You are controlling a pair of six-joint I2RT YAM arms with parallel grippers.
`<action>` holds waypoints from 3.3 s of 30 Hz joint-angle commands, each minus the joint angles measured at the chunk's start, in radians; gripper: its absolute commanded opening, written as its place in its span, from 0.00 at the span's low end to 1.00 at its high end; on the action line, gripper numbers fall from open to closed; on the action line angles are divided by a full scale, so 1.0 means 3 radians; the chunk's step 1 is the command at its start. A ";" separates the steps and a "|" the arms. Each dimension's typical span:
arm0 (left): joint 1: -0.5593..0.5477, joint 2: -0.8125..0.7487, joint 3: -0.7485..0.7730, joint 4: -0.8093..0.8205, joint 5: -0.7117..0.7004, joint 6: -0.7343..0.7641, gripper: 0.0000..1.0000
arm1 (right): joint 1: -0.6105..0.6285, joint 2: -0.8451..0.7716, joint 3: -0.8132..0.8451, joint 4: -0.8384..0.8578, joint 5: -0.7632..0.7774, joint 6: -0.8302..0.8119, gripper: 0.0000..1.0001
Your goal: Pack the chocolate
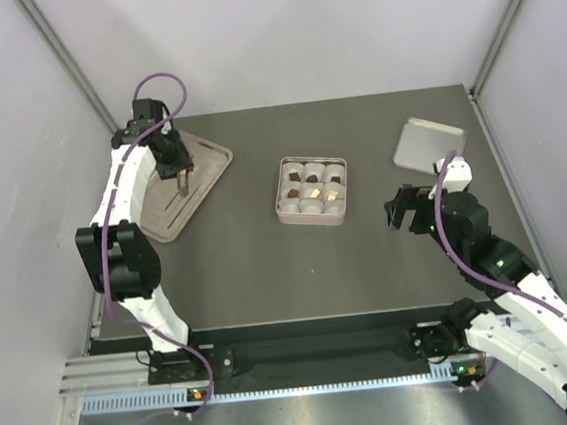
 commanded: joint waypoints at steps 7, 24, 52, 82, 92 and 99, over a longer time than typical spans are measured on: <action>0.0271 0.0394 0.0314 0.0250 0.0103 0.0129 0.44 | 0.0047 0.0055 -0.0019 0.0279 -0.0061 -0.0070 1.00; 0.0363 0.0931 0.0642 0.0331 -0.0102 0.0211 0.44 | 0.0042 0.0259 -0.0055 0.0452 0.0000 -0.0162 1.00; 0.0394 0.1248 0.0780 0.0490 -0.0010 0.0226 0.43 | 0.0042 0.0372 -0.0111 0.0570 0.0067 -0.0209 1.00; 0.0327 0.0307 0.0253 0.0188 -0.0158 0.0129 0.34 | 0.0042 0.0213 -0.0060 0.0442 -0.0020 -0.0096 1.00; 0.0302 0.0583 0.0402 0.0377 0.0338 0.0343 0.40 | 0.0042 0.0208 -0.0060 0.0442 0.0031 -0.0132 1.00; 0.0302 0.0859 0.0499 0.0413 0.0399 0.0436 0.42 | 0.0042 0.0244 -0.0055 0.0463 0.0061 -0.0173 1.00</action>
